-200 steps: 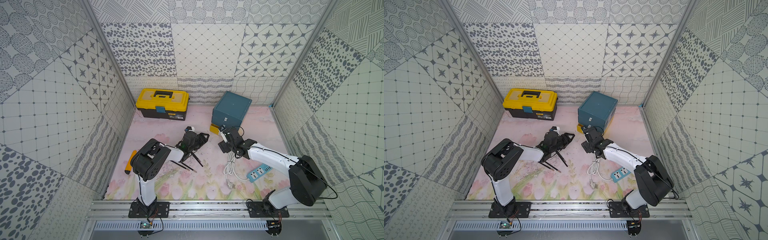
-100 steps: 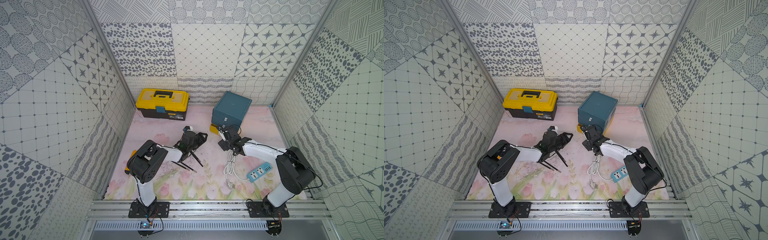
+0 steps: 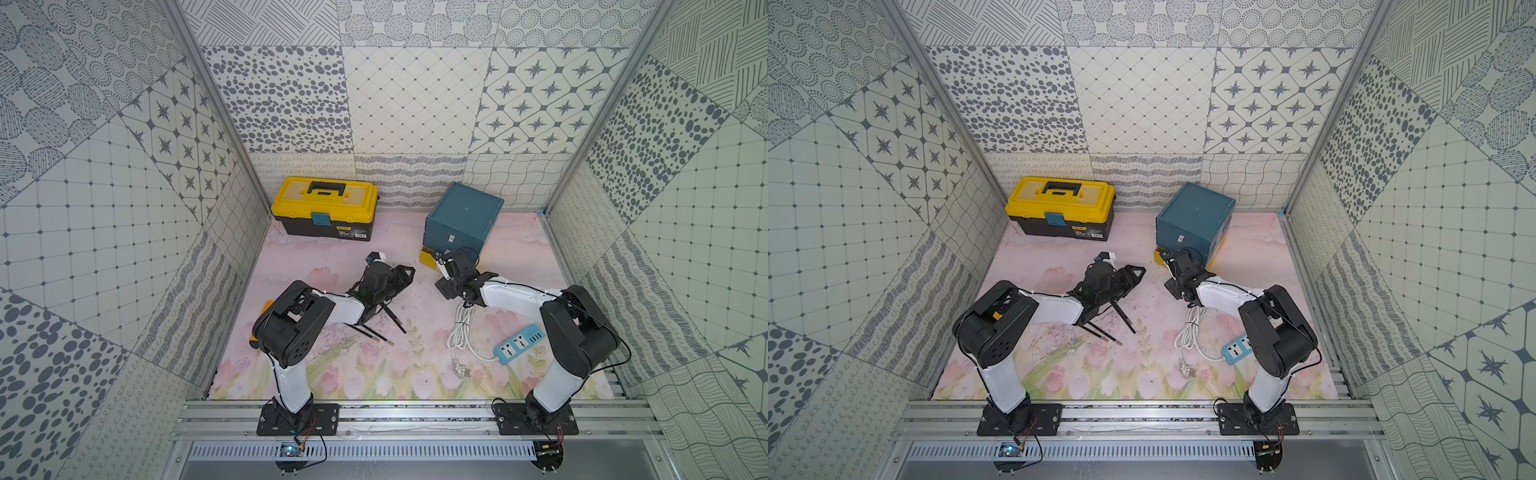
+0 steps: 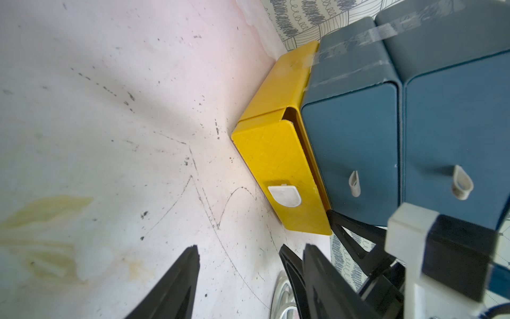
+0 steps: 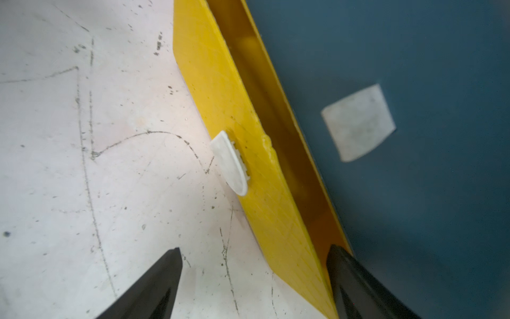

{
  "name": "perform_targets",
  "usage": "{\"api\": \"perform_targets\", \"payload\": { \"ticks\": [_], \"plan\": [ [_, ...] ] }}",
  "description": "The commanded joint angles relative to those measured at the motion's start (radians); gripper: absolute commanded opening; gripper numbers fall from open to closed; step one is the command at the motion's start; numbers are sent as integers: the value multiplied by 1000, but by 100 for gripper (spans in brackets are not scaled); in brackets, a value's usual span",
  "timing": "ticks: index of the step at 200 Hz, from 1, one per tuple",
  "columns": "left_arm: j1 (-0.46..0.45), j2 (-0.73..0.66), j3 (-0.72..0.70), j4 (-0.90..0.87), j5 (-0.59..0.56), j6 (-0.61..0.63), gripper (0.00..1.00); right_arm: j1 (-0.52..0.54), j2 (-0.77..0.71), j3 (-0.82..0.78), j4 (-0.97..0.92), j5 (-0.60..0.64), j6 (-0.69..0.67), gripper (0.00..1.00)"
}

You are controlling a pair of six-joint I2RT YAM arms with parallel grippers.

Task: Please place the pencils in the drawer according to their color
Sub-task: Open the drawer in the storage box.

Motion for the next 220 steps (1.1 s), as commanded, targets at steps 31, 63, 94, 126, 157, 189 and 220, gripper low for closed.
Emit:
{"api": "perform_targets", "payload": {
  "ticks": [31, 63, 94, 126, 157, 189, 220],
  "plan": [
    [5, -15, -6, -7, -16, 37, 65, -4, 28, 15, 0, -82, 19, 84],
    [4, -13, -4, -9, -17, 37, 65, -5, 0, 0, -19, -141, 19, 79],
    [5, -15, -8, -10, -23, 35, 65, -2, -31, -6, -45, -213, 17, 73],
    [6, -25, -14, -13, -29, 40, 65, -1, -34, -3, -80, -258, 13, 68],
    [6, -36, -6, -34, -33, 56, 65, 2, -37, -6, -91, -267, 15, 60],
    [6, -39, 18, -56, -22, 74, 66, 8, -20, 4, -113, -283, 6, 59],
    [6, -45, 49, -89, -10, 107, 66, 30, -11, 12, -132, -301, -17, 51]
  ]
}}
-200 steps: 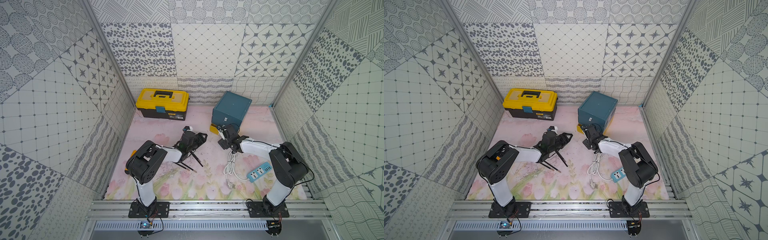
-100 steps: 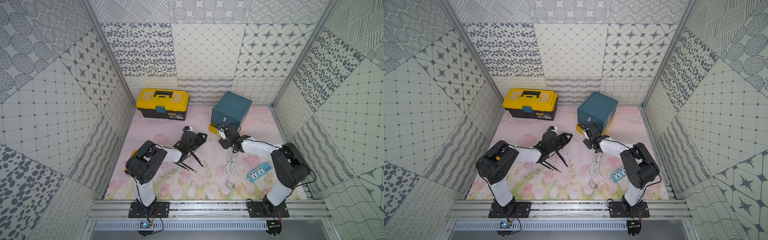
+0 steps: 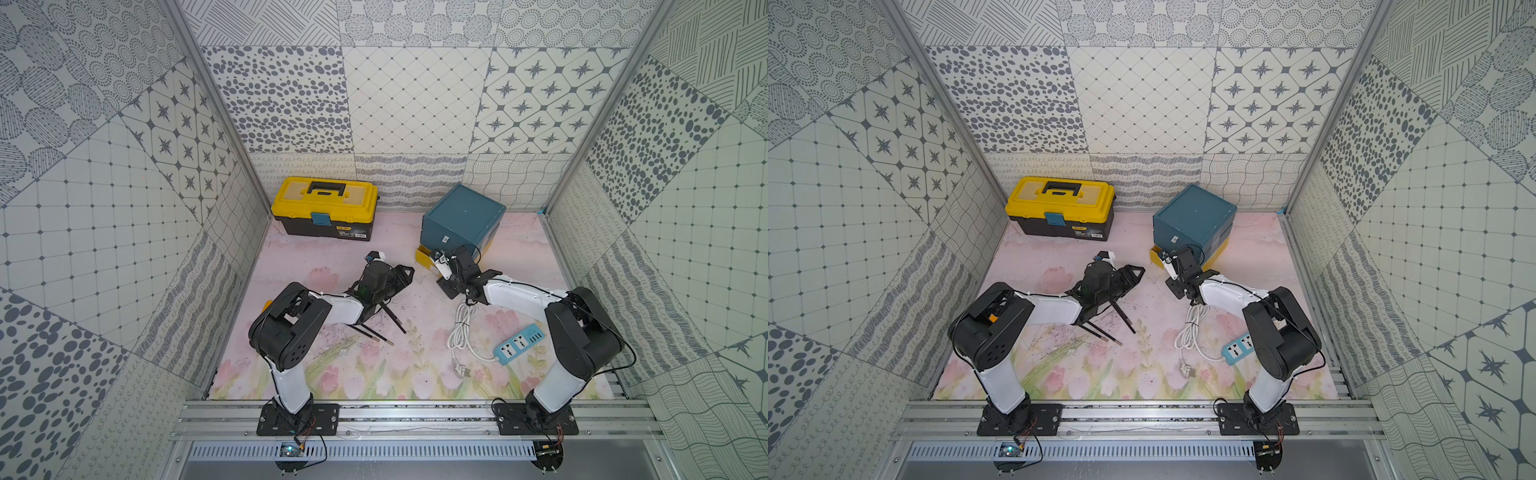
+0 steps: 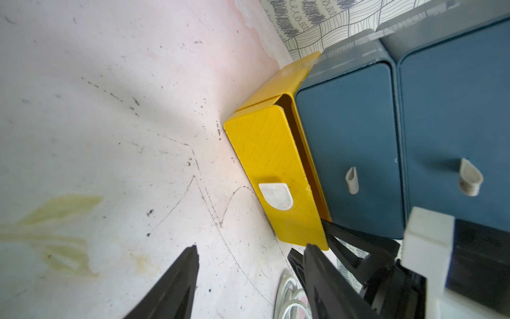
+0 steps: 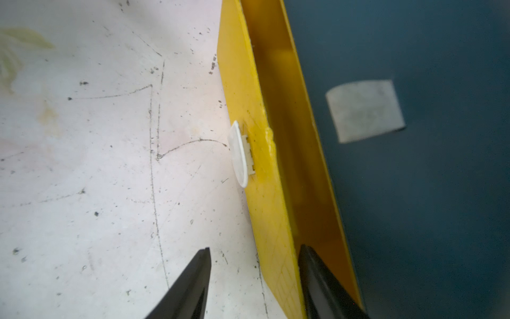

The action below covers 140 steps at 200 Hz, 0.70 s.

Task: Please place the pencils in the drawer according to their color
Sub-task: Open the drawer in the storage box.

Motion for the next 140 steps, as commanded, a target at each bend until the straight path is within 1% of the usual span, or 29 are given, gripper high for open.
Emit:
{"api": "perform_targets", "payload": {
  "ticks": [1, 25, 40, 50, 81, 90, 115, 140],
  "plan": [
    [6, -20, 37, -40, 0, 70, 66, 37, 18, 1, -92, -91, -7, 51],
    [6, -18, 104, -96, 18, 122, 65, 42, 14, -3, -92, -97, -11, 44],
    [6, -2, 170, -128, 46, 156, 59, 42, 15, -2, -90, -97, -13, 40],
    [6, 16, 220, -148, 69, 179, 55, 41, 17, -1, -91, -95, -12, 39],
    [6, 91, 387, -234, 107, 233, 49, 41, 18, 0, -90, -92, -13, 39],
    [6, 111, 418, -250, 114, 243, 46, 42, 16, 0, -89, -94, -12, 39],
    [8, 149, 491, -298, 122, 259, 43, 44, 7, 2, -94, -106, -9, 38],
    [13, 185, 559, -340, 147, 278, 41, 58, -8, -1, -96, -114, -4, 35]
  ]
}}
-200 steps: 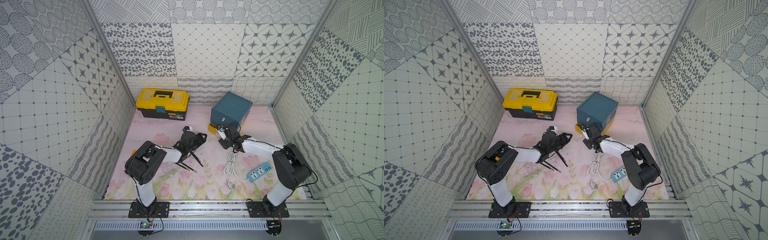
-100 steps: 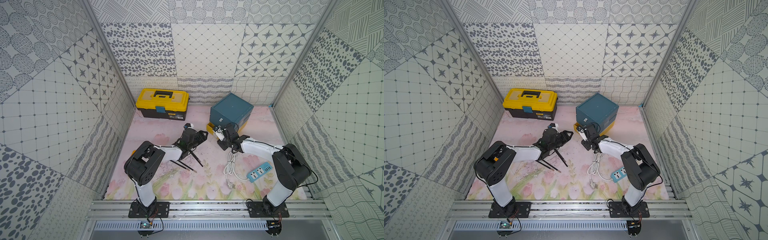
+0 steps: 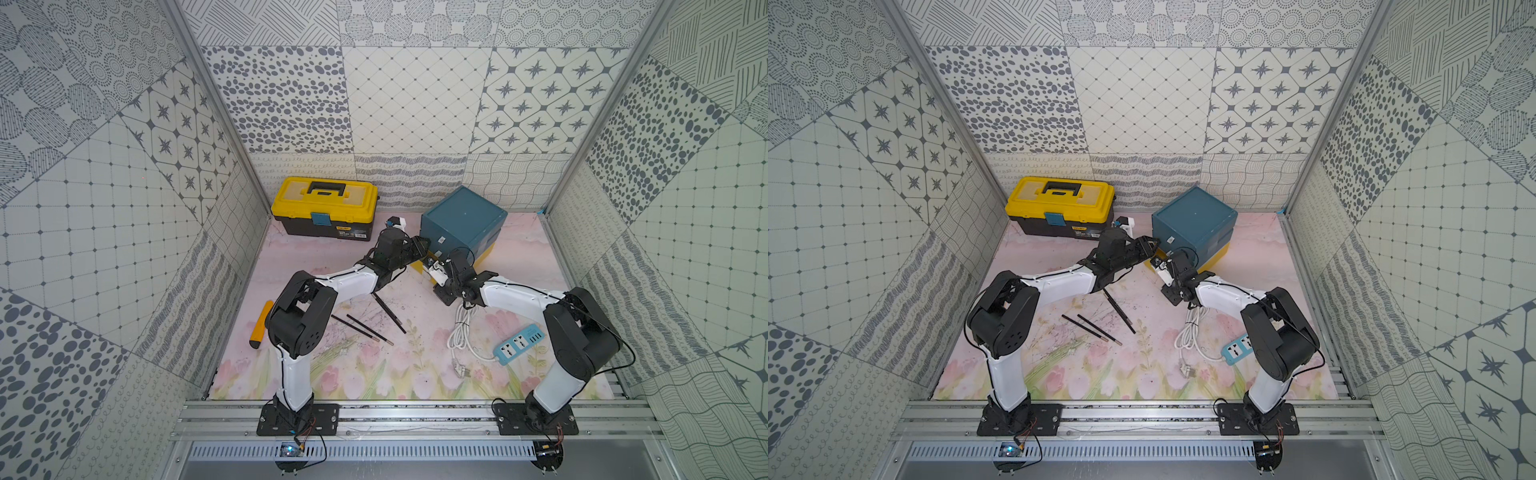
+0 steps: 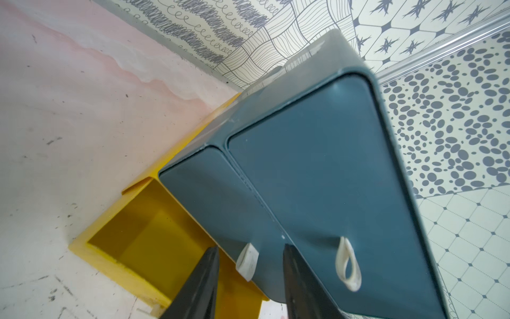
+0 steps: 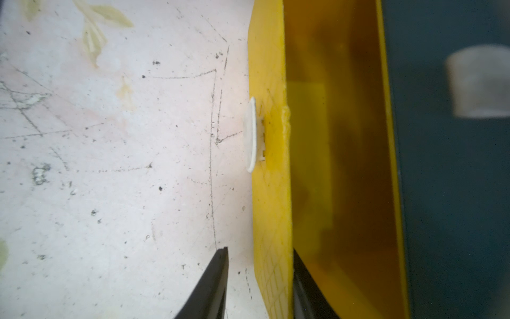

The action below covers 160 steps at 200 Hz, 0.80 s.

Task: Please place the pencils in the drawer according to their color
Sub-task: Open the drawer in the storage box.

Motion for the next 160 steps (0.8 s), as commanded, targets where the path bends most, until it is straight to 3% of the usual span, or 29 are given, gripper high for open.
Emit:
{"api": "perform_targets", "payload": {
  "ticks": [1, 54, 160],
  "plan": [
    [13, 49, 96, -111, 65, 92, 41, 22, -11, -5, -33, -38, 11, 35],
    [25, 90, 153, -117, 116, 69, 38, 65, -24, -12, -44, -53, 32, 31],
    [42, 14, 31, -64, 55, 39, 38, 176, -35, -15, -65, -31, 93, 30]
  ]
}}
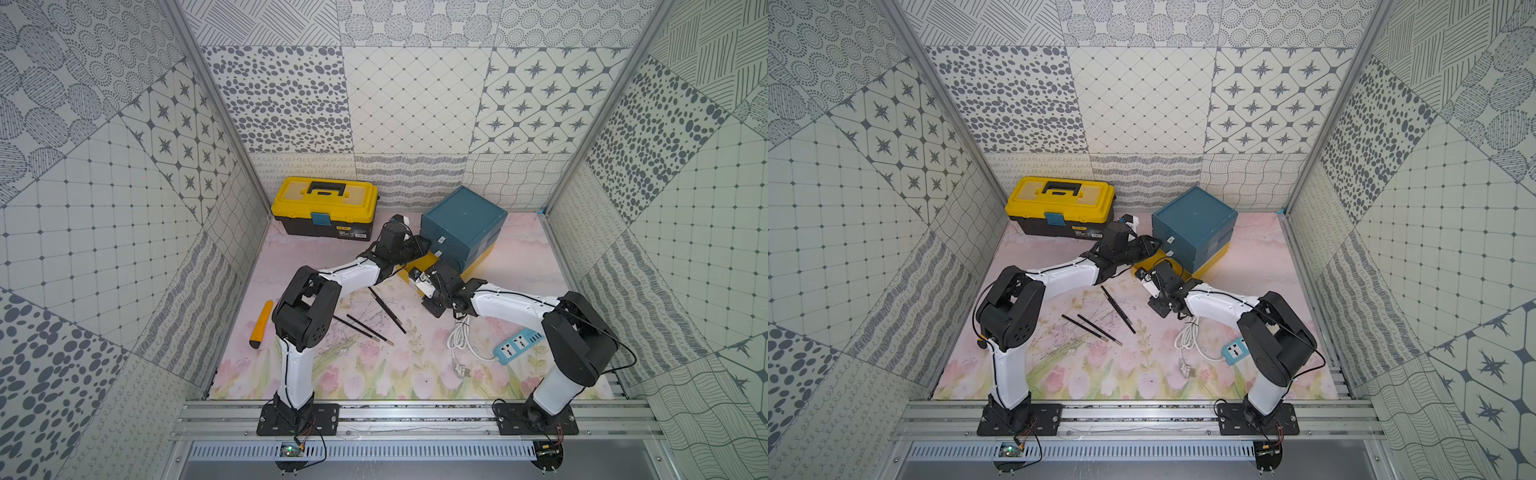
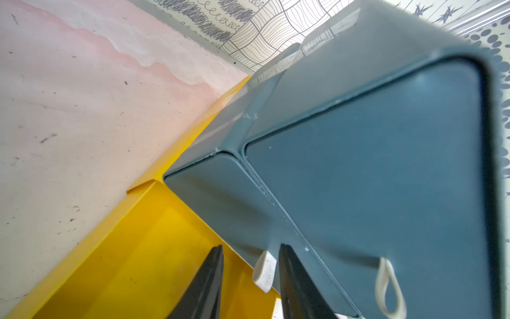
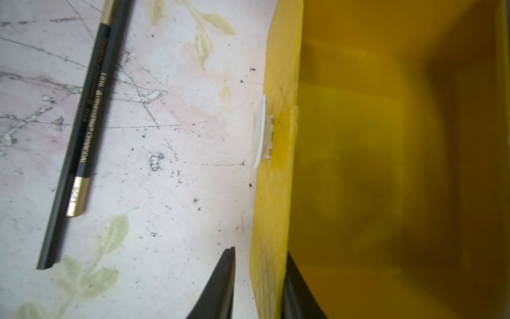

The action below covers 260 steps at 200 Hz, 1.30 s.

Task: Please place the pencils in the drawer according to their color
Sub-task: Open the drawer in the storage box, then pick up the pencil from the center of the board.

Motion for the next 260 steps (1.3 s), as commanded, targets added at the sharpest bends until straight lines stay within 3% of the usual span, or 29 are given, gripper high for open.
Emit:
{"api": "perform_targets", "payload": {
  "ticks": [1, 67, 110, 149, 183, 218, 260],
  "plan": [
    [16, -29, -32, 40, -10, 5, 38, 25, -22, -12, -16, -22, 33, 30],
    [25, -59, -74, 68, -11, -12, 38, 70, -19, -16, -25, -3, 67, 31],
    [27, -114, -130, 101, -24, -30, 41, 73, -31, 19, -42, 41, 117, 43],
    [43, -242, -255, 119, -94, -58, 45, 73, -64, 86, -88, 50, 178, 49],
    [79, -409, -417, 112, -211, -91, 49, 75, -72, 181, -185, 41, 275, 46],
    [128, -587, -545, 17, -320, -112, 57, 109, -74, 269, -267, 73, 386, 40],
    [180, -816, -668, -200, -516, -163, 80, 164, 35, 418, -395, 60, 479, 31]
  ]
}}
